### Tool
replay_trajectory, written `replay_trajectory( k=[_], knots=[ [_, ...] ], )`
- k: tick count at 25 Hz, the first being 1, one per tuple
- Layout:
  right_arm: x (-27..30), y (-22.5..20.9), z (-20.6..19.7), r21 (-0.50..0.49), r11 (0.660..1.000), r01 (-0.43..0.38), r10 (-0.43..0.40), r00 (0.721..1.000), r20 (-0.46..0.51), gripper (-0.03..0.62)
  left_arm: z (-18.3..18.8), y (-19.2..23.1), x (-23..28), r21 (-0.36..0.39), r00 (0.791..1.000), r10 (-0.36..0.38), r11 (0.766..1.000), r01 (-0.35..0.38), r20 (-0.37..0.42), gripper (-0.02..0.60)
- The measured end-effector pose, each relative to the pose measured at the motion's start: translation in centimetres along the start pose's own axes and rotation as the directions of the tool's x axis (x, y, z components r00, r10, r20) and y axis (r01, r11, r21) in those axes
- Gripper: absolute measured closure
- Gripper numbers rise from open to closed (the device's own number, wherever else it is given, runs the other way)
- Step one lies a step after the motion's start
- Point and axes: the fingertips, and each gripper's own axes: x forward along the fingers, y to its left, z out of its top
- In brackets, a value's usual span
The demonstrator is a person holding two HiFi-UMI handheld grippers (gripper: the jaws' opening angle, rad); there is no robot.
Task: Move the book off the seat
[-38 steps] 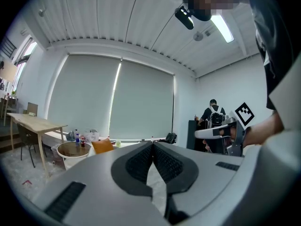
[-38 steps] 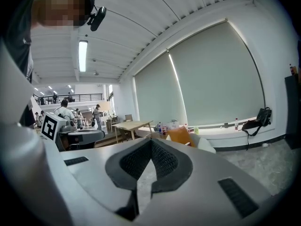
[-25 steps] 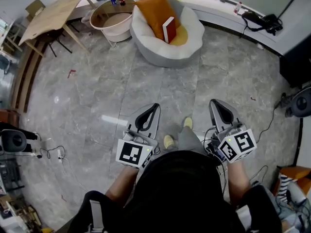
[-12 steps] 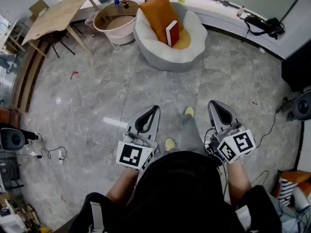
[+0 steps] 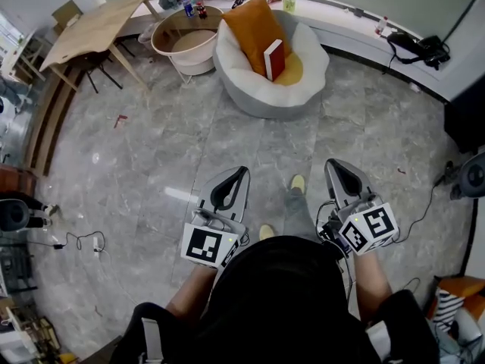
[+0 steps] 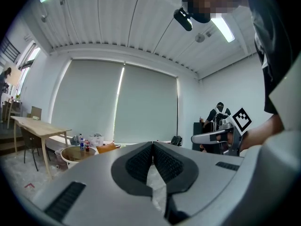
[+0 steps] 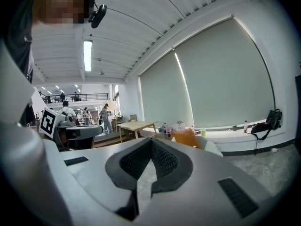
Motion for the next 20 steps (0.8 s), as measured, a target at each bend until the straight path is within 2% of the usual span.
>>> replay_trajectory(
  k=[15, 20],
  knots=[
    [1.9, -4.8, 0.3, 0.03, 0.999, 0.025, -0.025, 1.0, -0.01, 0.585, 0.3, 0.1, 5.3, 0.003, 1.0, -0.03, 1.0, 0.03, -0.002, 0.569],
    [3.6, -7.2, 0.6, 0.039, 0.999, 0.021, -0.021, 1.0, -0.021, 0.585, 0.2, 0.4, 8.6, -0.022, 0.999, -0.04, 0.999, 0.04, -0.021, 0.569]
  ],
)
